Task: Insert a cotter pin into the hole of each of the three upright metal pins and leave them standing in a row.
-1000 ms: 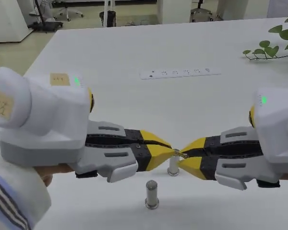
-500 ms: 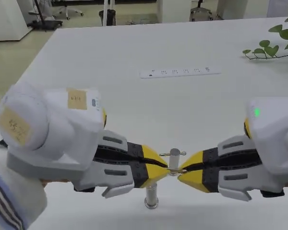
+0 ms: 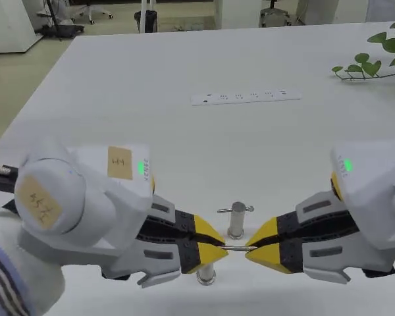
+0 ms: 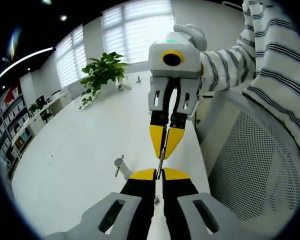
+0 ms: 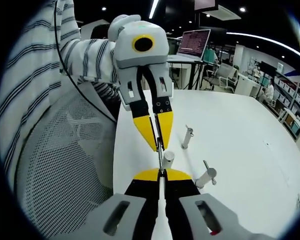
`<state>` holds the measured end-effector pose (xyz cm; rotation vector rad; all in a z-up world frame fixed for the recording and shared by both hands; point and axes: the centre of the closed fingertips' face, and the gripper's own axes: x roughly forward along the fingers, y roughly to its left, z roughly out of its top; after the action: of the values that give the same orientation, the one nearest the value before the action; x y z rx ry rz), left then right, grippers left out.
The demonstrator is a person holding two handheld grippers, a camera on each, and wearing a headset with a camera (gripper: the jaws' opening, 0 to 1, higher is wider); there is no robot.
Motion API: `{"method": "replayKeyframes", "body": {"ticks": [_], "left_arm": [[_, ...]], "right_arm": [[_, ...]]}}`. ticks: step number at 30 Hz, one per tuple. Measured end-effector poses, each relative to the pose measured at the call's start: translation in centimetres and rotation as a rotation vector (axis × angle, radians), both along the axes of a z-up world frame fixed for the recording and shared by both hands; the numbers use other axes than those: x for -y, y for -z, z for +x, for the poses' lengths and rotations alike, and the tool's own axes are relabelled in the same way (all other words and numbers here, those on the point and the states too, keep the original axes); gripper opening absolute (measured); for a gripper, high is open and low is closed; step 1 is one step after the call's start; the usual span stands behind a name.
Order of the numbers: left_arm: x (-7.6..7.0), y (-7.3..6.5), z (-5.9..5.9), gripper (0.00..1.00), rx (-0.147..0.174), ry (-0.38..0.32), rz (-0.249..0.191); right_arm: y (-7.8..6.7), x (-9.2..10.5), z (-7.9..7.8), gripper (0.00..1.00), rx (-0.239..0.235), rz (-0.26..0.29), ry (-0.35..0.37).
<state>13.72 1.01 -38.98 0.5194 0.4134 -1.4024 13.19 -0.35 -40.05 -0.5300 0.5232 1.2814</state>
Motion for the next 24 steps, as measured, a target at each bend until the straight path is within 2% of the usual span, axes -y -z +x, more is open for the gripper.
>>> {"method": "replayKeyframes", "body": {"ticks": [4,9,13,15,20,24], "left_arm": [[-0.3,0.4,0.2,0.03,0.003,-0.005,0.017],[-1.2,1.8,0.6,0.17,-0.008,-0.032,0.062],[-1.7,2.8,1.4,0.18,-0.013,-0.080,0.079],[-1.9,3.2,1.6,0.18,-0.009,-0.089,0.086],[-1.9,4.0,1.7,0.19,-0.019,-0.086,0.099],[-1.8,4.5,1.9,0.19,-0.016,-0.078,0.117]], "right_arm": [[0.3,0.0,0.1,0.00,0.013,-0.015,-0.003],[1.4,0.8,0.9,0.00,0.009,-0.062,0.026],[2.4,1.6,1.5,0.00,0.025,-0.111,0.037],[2.9,1.9,1.6,0.00,0.017,-0.127,0.041],[4.0,2.1,1.3,0.00,0.003,-0.169,0.030],[4.4,1.8,1.1,0.00,-0.005,-0.174,0.024]]}}
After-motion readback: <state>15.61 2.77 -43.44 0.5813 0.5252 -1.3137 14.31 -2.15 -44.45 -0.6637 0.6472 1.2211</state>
